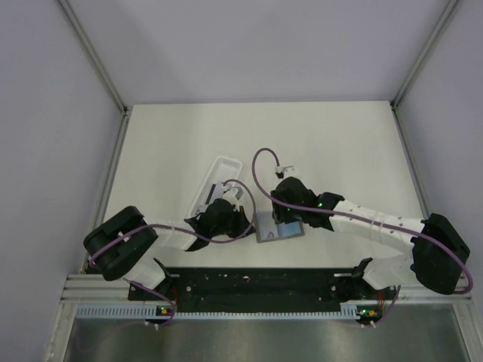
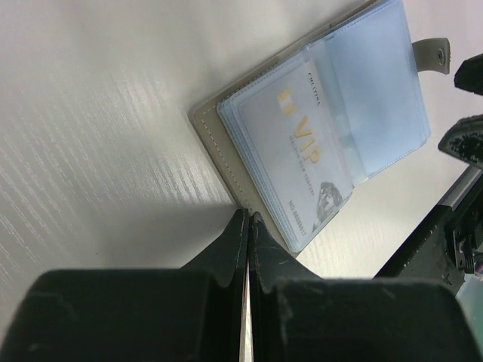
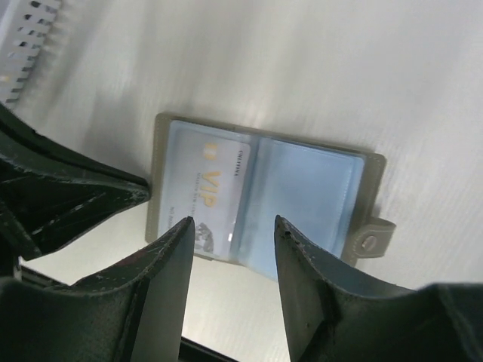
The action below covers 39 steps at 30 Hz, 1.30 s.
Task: Put the credit cards into the card holder
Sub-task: Close the card holder at the corner of the board.
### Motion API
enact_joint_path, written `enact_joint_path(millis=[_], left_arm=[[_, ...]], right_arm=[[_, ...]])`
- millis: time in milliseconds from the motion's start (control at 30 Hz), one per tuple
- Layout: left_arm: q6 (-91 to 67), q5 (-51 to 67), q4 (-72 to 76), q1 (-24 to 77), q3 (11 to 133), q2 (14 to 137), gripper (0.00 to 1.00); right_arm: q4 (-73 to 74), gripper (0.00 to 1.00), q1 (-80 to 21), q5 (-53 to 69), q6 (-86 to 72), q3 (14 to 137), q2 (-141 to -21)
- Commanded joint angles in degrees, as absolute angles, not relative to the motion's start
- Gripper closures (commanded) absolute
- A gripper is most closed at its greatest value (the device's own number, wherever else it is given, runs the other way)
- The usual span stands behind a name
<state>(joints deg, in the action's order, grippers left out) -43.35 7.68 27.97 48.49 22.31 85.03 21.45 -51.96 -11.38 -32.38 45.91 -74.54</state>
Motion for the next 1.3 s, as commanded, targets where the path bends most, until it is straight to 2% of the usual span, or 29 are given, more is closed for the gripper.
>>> enact_joint_path(millis=[0, 333, 600, 700, 900, 1100, 1267], left_arm=[[-42.89, 7.65, 27.60, 48.69, 22.32, 84.55, 1.00], [-42.45, 7.82, 27.25, 48.69, 22.41, 84.46, 1.00], [-42.45, 7.74, 27.16, 48.60, 22.24, 84.37, 1.00], [-42.54, 7.56, 27.25, 48.60, 21.97, 84.29, 1.00], [-42.45, 7.56, 27.33, 48.69, 21.80, 84.29, 1.00], [-42.54, 7.73, 27.68, 48.69, 21.97, 84.73, 1.00], [-42.80, 7.91, 27.69, 48.60, 21.97, 84.11, 1.00]], right_arm=[[27.85, 0.53, -52.73, -20.55, -32.78, 49.04, -73.30], [38.14, 0.51, -52.73, -31.02, -36.12, 50.98, -77.69], [39.46, 0.55, -52.73, -33.13, -37.70, 51.33, -83.23], [39.37, 0.64, -52.65, -34.36, -38.32, 51.24, -84.11], [39.03, 0.99, -52.65, -36.82, -39.02, 50.01, -80.43], [31.48, 1.00, -52.65, -31.04, -35.16, 45.71, -68.75], [22.60, 1.00, -52.73, -16.46, -31.73, 42.46, -60.39]])
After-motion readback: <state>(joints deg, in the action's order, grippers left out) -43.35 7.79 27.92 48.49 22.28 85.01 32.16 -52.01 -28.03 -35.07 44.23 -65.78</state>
